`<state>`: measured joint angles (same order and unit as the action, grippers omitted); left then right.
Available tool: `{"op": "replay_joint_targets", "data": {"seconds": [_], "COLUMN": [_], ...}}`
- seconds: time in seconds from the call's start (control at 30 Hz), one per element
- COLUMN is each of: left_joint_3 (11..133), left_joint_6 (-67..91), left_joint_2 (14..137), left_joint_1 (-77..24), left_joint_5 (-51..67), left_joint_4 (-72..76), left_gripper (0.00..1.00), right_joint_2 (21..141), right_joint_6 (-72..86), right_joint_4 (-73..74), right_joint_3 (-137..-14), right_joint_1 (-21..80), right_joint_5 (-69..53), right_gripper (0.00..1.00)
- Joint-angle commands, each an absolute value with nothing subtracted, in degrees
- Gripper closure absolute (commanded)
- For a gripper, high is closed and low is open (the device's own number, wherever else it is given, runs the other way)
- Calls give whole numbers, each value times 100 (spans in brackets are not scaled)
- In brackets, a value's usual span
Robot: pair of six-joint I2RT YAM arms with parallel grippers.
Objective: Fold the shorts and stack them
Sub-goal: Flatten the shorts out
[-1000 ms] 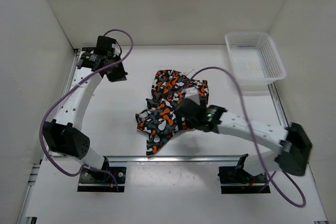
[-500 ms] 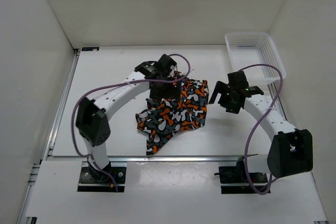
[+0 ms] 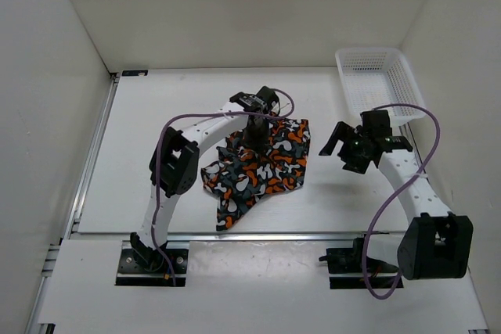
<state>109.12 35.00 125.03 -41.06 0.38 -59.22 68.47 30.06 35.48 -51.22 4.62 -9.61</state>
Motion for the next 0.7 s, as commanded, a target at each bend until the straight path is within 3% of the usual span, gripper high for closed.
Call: {"op": "replay_joint_targets", "data": {"seconds": [0.0,0.4,0.43,0.53,0.57,0.6,0.63,0.67], "left_joint_3": [10708,8904,8903,8990,9130,9219,9315,9543], "left_joint_6": [3533,3893,3894,3894,3894,3894,3894,3824], "left_joint_2": [11710,9581,9423,9229,9229,9229,9229,9229], "left_joint_1": [-4113,-4113,-4113,-4113,-4113,-4113,-4113,-4113], "left_joint_5": [-61,-114,-114,-290,-290,-360,-456,-509], "left_joint_4": [-5933,-5880,-5880,-6020,-6090,-6230,-6301,-6371], "left_gripper": [90,90,90,90,90,90,90,90], "right_joint_2": [7213,10414,10537,11046,11117,11118,11179,11180], "right_joint_6": [2769,3189,3321,3497,3498,3550,3551,3551], "right_joint_4": [3490,2708,2568,2566,2566,2566,2566,2619], "right_joint_3": [-5500,-7558,-7611,-7812,-7874,-7953,-8137,-8269], "right_joint_1": [553,1801,1880,2101,2188,2241,2241,2241], "right_joint_5": [-1318,-1477,-1320,-985,-984,-923,-862,-809], "right_gripper": [1,1,5,28,62,81,94,100]}}
